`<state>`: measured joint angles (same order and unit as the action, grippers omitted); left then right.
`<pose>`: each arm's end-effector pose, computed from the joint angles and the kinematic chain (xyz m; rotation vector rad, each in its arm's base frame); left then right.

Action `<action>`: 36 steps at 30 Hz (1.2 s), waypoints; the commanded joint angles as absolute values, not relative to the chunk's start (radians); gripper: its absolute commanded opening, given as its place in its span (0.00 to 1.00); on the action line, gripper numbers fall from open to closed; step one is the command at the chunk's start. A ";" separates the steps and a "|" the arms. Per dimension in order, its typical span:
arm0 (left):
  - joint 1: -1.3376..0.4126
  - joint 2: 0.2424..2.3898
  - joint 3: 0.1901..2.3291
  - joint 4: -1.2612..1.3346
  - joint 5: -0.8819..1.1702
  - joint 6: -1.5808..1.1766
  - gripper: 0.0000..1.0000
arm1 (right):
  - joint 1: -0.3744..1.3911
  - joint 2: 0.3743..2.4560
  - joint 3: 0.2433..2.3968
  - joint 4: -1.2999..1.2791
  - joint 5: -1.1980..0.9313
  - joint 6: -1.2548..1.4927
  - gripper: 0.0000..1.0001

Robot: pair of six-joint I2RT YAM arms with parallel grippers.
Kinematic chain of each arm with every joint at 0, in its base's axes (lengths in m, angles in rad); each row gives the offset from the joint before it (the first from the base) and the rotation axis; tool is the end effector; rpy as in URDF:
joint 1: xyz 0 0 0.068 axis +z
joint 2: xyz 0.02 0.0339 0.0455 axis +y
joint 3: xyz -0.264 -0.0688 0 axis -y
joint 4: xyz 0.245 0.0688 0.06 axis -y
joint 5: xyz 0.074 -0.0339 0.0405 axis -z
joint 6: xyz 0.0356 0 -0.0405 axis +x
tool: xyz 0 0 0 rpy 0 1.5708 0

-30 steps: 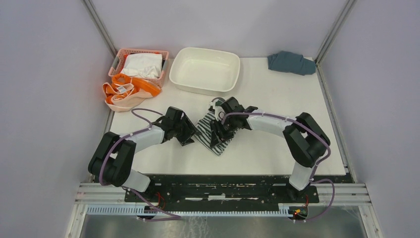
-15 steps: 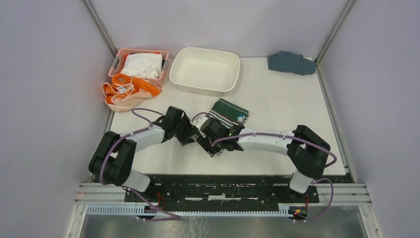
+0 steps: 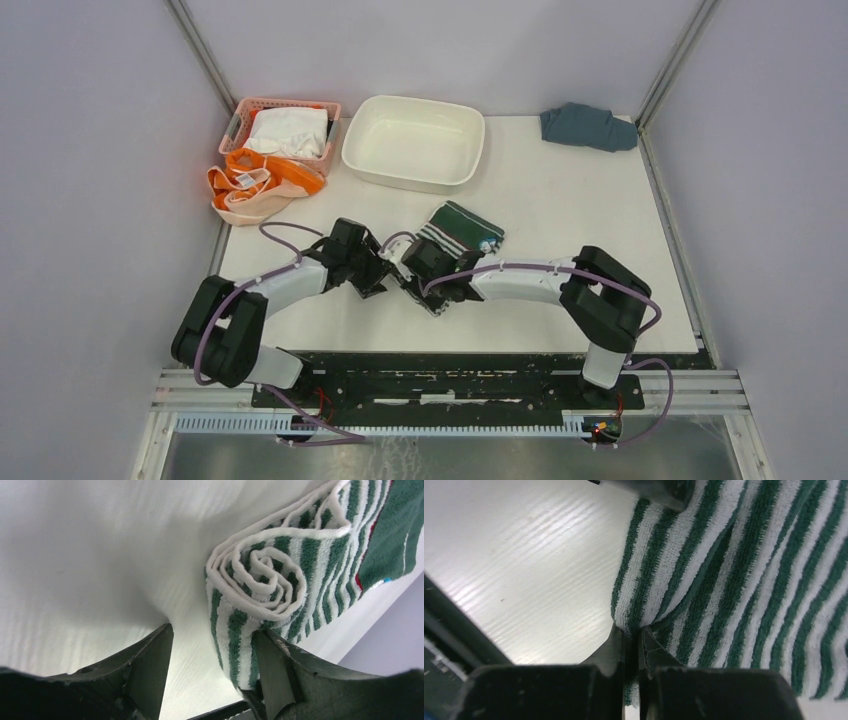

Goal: Roll the towels
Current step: Roll the towel at the center of the board.

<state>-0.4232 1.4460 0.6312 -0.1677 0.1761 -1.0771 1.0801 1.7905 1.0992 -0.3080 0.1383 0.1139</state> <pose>0.2339 -0.1122 0.1476 -0.8085 2.6117 -0.7409 0.1757 0.3184 0.1693 -1.1518 2.3088 0.2783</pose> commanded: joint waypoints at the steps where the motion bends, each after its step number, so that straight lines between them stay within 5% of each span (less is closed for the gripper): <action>1: -0.420 1.340 0.588 -0.283 0.126 -1.091 0.70 | 0.974 1.768 1.142 -0.322 -0.341 0.133 0.05; 13: -0.375 1.125 0.521 -0.276 0.215 -1.106 0.78 | 0.746 1.878 1.029 -0.006 -0.939 0.427 0.02; 23: -0.363 1.199 0.538 -0.180 0.248 -1.104 0.78 | 0.622 2.048 0.908 0.329 -1.027 0.672 0.01; 31: -0.360 1.332 0.571 -0.103 0.249 -1.079 0.74 | 0.578 2.120 0.908 0.283 -1.007 0.656 0.01; 36: -0.360 1.465 0.611 -0.089 0.240 -1.055 0.67 | 0.579 2.070 0.925 0.158 -0.952 0.585 0.10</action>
<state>-0.3660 1.3811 0.5575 -0.1368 0.2413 -1.0760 0.5892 2.0769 0.9230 0.2821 -1.0920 0.6868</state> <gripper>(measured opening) 0.695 0.091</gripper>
